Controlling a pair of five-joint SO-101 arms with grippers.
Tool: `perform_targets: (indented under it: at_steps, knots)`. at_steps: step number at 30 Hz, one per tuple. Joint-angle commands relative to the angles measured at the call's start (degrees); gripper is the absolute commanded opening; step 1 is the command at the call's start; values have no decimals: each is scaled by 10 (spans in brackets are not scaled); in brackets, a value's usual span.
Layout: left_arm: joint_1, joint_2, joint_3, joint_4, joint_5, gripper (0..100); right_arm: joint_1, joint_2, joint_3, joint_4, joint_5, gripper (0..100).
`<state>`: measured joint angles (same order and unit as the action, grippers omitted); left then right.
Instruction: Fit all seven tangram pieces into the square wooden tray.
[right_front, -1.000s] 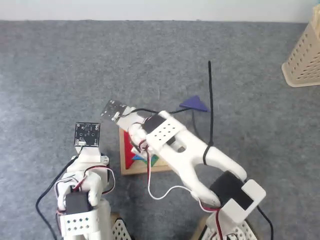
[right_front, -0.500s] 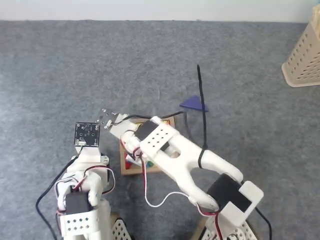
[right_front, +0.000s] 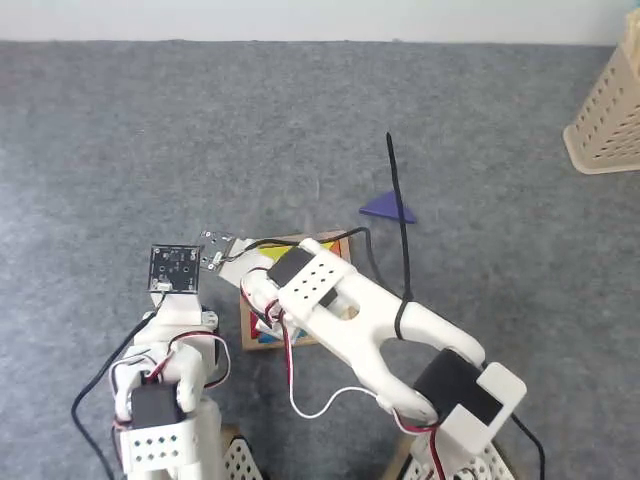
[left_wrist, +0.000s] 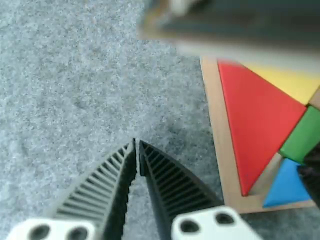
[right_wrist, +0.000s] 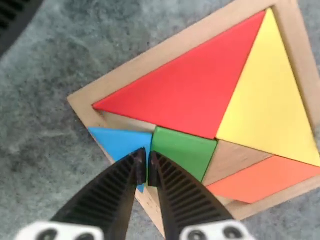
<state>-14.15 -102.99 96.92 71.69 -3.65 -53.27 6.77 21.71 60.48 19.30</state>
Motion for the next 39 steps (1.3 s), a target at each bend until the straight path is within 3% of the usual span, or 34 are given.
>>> perform_targets:
  at_steps: [1, 20, 39]
  knots:
    - [-2, -7, -3, 3, -4, 12, -5, -10, -4, 9, 14, 6]
    - [-2, -7, -3, 3, -4, 12, -4, -124, 62, -23, -19, 7]
    - [-2, -7, -3, 3, -4, 12, -3, -35, 39, -28, -18, 7]
